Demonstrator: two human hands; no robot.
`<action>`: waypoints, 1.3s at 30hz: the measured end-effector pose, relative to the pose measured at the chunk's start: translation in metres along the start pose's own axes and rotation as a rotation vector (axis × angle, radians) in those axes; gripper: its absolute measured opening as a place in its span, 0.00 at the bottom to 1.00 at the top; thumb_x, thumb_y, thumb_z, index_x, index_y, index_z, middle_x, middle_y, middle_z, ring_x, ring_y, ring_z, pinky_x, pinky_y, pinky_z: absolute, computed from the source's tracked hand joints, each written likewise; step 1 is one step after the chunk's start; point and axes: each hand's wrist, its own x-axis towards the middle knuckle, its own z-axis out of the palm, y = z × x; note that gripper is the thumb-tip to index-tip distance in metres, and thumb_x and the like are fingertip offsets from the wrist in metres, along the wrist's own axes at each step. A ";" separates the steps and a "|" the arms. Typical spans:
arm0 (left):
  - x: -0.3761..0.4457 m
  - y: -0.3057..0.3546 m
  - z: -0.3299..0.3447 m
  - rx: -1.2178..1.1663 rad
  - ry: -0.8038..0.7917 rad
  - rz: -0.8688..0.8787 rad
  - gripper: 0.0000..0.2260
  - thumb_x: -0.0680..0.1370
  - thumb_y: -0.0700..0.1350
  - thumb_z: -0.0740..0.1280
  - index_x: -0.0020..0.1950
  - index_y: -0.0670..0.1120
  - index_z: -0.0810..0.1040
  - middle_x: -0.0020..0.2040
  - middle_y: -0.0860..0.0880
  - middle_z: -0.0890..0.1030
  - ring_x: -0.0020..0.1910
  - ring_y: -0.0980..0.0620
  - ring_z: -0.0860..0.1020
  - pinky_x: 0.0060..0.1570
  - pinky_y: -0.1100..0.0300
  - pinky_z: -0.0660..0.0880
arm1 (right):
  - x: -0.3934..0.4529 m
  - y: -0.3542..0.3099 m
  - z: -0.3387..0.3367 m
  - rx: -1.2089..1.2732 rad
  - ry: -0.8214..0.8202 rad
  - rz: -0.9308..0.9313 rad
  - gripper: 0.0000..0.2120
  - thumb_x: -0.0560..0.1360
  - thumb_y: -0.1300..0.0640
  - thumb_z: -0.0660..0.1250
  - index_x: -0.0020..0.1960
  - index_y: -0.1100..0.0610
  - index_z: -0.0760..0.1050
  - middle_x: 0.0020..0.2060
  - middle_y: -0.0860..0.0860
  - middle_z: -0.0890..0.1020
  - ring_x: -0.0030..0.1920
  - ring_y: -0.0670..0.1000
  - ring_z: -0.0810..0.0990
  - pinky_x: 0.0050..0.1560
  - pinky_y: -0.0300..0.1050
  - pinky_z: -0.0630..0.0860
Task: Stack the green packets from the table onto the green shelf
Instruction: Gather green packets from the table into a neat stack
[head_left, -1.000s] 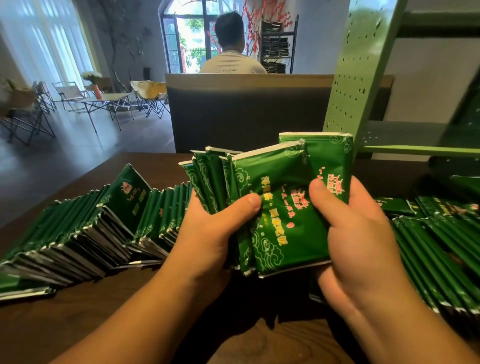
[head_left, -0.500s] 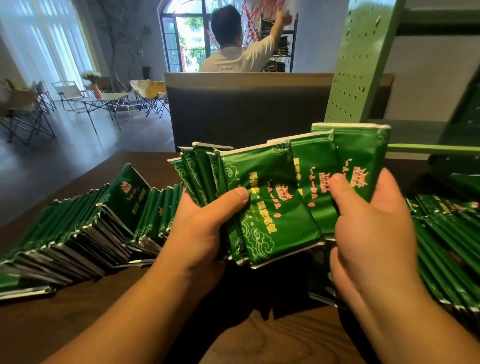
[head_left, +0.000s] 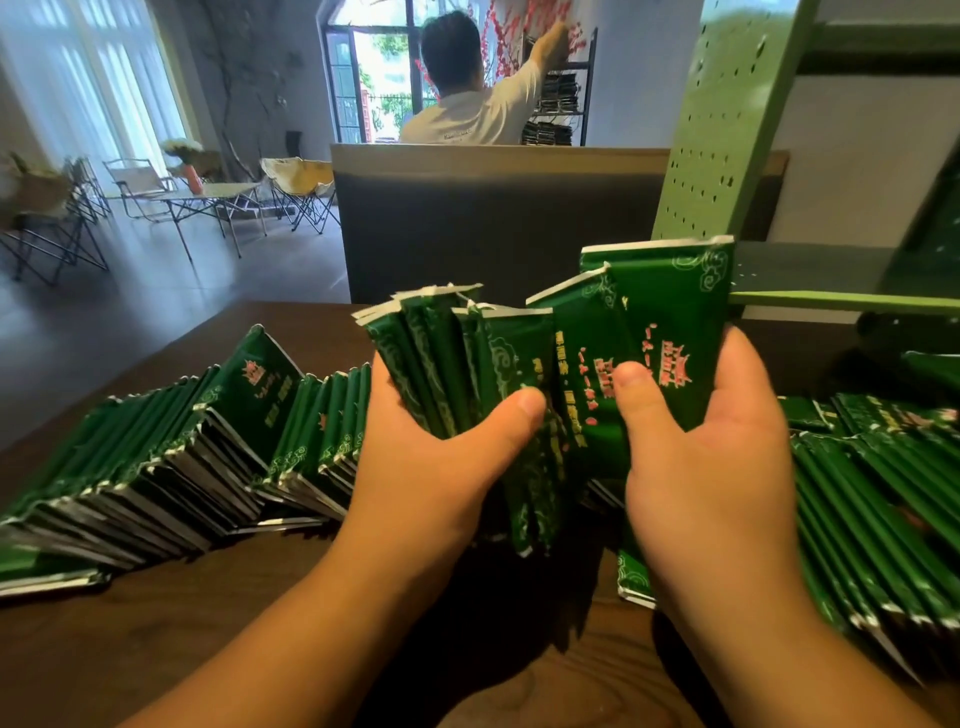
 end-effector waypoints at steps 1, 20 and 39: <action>-0.001 -0.001 0.001 -0.020 -0.028 -0.024 0.33 0.67 0.46 0.79 0.69 0.41 0.72 0.58 0.42 0.85 0.56 0.43 0.85 0.56 0.43 0.82 | 0.000 0.000 0.000 -0.002 -0.006 0.012 0.10 0.79 0.60 0.68 0.52 0.44 0.77 0.47 0.36 0.84 0.47 0.36 0.82 0.41 0.29 0.78; 0.001 -0.001 0.003 -0.225 -0.022 -0.095 0.29 0.70 0.41 0.75 0.69 0.38 0.71 0.58 0.38 0.84 0.56 0.40 0.84 0.53 0.49 0.82 | -0.012 -0.002 0.003 0.098 -0.238 0.016 0.11 0.75 0.56 0.68 0.56 0.46 0.81 0.50 0.45 0.86 0.53 0.47 0.84 0.53 0.48 0.82; 0.002 0.007 0.001 -0.294 -0.098 -0.155 0.24 0.72 0.40 0.70 0.67 0.37 0.74 0.57 0.35 0.83 0.54 0.37 0.84 0.48 0.45 0.82 | -0.002 -0.010 -0.006 0.421 -0.240 0.230 0.08 0.78 0.58 0.66 0.50 0.53 0.84 0.48 0.57 0.87 0.52 0.59 0.86 0.51 0.63 0.83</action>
